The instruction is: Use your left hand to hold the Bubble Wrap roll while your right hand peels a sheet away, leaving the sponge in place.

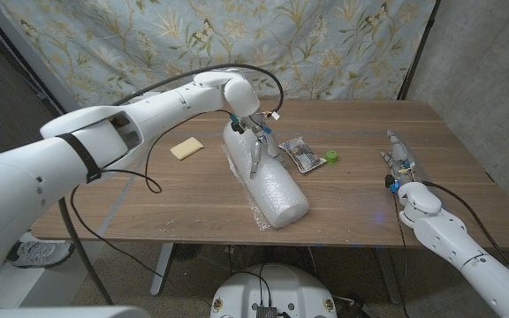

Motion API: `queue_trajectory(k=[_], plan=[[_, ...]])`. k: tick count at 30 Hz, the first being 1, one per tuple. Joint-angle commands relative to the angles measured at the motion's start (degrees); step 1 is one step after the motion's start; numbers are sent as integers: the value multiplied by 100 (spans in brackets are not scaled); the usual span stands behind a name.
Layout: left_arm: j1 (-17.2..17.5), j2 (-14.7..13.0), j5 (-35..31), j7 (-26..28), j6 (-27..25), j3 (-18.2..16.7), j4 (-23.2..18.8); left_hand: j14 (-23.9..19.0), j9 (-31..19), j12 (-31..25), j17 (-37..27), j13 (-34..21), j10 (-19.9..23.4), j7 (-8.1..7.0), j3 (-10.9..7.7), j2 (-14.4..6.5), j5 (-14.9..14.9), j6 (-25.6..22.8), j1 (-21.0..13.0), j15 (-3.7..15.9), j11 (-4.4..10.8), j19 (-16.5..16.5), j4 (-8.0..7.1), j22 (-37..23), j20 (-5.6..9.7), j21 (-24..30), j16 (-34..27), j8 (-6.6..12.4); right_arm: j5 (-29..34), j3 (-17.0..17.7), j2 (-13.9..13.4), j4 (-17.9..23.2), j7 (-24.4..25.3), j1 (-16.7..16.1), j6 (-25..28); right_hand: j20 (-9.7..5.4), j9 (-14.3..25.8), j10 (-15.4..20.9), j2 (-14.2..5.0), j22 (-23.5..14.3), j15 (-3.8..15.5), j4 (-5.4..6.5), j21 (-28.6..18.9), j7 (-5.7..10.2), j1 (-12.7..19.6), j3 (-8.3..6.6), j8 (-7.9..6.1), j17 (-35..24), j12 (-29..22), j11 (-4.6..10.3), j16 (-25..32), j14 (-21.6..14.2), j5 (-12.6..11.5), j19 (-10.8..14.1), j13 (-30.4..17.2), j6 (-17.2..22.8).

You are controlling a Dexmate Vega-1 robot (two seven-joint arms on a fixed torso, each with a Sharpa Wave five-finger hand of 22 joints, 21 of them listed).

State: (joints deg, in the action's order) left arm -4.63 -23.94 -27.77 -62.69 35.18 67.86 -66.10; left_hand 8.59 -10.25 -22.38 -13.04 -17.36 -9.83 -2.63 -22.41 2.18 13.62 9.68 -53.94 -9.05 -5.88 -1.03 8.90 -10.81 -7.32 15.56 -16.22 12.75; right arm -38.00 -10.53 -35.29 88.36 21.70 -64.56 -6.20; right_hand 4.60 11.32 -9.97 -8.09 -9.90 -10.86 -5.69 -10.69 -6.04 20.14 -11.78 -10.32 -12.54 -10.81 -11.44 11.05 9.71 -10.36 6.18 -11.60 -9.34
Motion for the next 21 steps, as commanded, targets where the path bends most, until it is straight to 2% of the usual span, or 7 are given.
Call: queue_trajectory(k=[1,3,6,9,10,14,21], plan=[[286,-271,-261,272,-175,-240,-489,-817,-22,-623,-99,-222,124,240,28,63,-76,777,-358,243,259,787,53,-3,166,200,-263,114,-42,-3,13,-39,47,-19,74,23,16,-308,-20,-10,20,-12,-23,13,-32,-43,-46,-18,-32,-31,41,113,0,-14,-8,-39],[342,-316,-276,407,-154,-307,-532,-1189,-21,-742,-128,-269,262,387,54,76,-81,409,-471,398,363,1071,46,-5,242,270,-389,150,-48,-2,9,-48,37,-19,76,23,16,-306,-20,-10,23,-13,-25,12,-31,-45,-47,-17,-34,-29,45,106,0,-13,-8,-41],[414,-367,-303,550,-181,-393,-602,-1688,-20,-1029,-188,-327,792,614,109,75,-77,-301,-623,578,564,1581,23,-13,337,412,-570,222,-57,4,9,-59,46,-19,85,24,16,-301,-22,-10,21,-14,-27,14,-31,-47,-50,-17,-39,-24,48,103,1,-12,-8,-42],[462,-405,-343,673,-185,-461,-652,-2181,-25,-1268,-234,-362,1300,581,183,89,-81,-1020,-771,846,716,1978,26,-26,354,533,-752,305,-66,10,-6,-71,37,-16,98,26,16,-300,-20,-10,21,-15,-29,15,-30,-49,-53,-17,-42,-29,51,99,1,-9,-9,-42],[473,-407,-330,684,-201,-482,-653,-2329,-25,-1323,-252,-367,1434,551,193,64,-80,-1074,-786,897,765,2071,11,-28,367,565,-816,290,-69,12,-10,-75,31,-16,98,27,16,-297,-20,-10,20,-16,-33,15,-30,-50,-54,-17,-44,-28,53,95,1,-2,-9,-43],[497,-389,-290,709,-267,-539,-626,-2991,-26,-1581,-336,-396,2117,604,285,47,-105,-1866,-936,1218,905,2586,14,-42,460,759,-1115,402,-79,14,-26,-85,5,-6,106,29,16,-292,-21,-10,21,-16,-38,16,-33,-53,-57,-18,-49,-16,61,85,2,6,-9,-45],[477,-315,-59,501,-491,-590,-542,-3535,-30,-1761,-453,-434,2667,549,370,10,-148,-2471,-1093,1456,1047,3005,13,-50,562,935,-1416,481,-84,-5,-46,-118,-53,33,119,28,16,-289,-23,-10,21,-14,-43,15,-39,-55,-65,-20,-55,-14,67,79,3,13,-10,-41]])
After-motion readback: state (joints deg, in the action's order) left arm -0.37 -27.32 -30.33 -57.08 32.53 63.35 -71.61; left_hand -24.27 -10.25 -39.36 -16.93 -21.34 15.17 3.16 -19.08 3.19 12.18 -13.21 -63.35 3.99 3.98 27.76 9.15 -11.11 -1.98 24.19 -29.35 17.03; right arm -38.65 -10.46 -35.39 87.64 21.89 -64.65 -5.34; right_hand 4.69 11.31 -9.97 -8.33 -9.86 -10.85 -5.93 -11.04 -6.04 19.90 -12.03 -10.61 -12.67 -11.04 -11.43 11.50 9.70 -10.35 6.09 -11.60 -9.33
